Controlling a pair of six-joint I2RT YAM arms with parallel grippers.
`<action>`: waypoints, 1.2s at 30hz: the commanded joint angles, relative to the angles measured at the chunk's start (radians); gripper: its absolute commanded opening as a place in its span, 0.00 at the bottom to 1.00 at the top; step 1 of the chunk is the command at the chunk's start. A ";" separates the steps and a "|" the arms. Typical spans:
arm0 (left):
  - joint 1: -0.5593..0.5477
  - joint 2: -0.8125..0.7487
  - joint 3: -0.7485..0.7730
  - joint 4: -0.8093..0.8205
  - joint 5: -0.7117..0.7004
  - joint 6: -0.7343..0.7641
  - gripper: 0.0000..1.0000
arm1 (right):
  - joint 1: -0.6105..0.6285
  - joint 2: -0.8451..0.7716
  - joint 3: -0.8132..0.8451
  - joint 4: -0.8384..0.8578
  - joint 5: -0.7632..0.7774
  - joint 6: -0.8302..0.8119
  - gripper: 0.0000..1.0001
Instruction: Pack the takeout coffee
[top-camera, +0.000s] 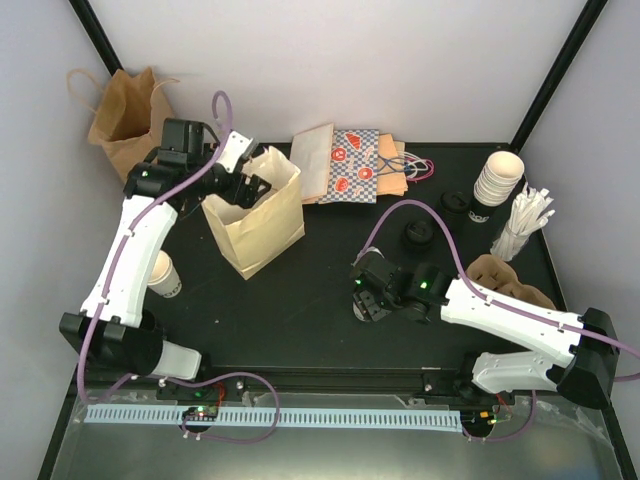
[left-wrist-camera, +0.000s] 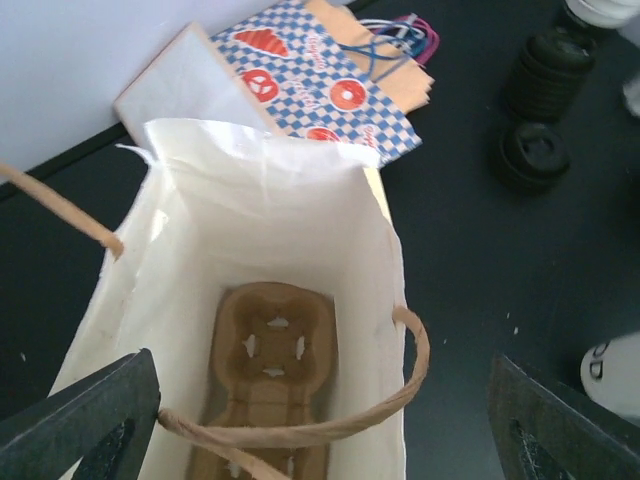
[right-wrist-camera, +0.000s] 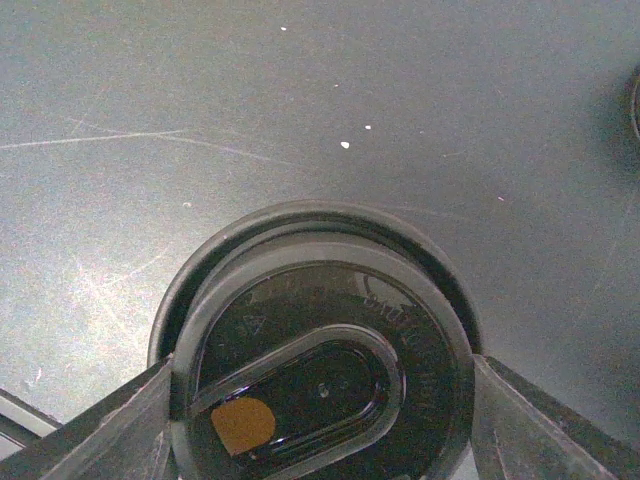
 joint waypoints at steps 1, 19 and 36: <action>-0.003 -0.069 -0.062 0.060 0.080 0.281 0.91 | -0.006 -0.008 0.009 0.010 -0.006 -0.008 0.72; -0.007 -0.157 -0.054 0.005 -0.024 0.374 0.15 | -0.006 0.009 0.039 0.000 -0.005 -0.015 0.73; -0.028 -0.169 -0.087 0.055 -0.227 0.437 0.67 | -0.006 0.014 0.064 -0.015 -0.003 -0.020 0.72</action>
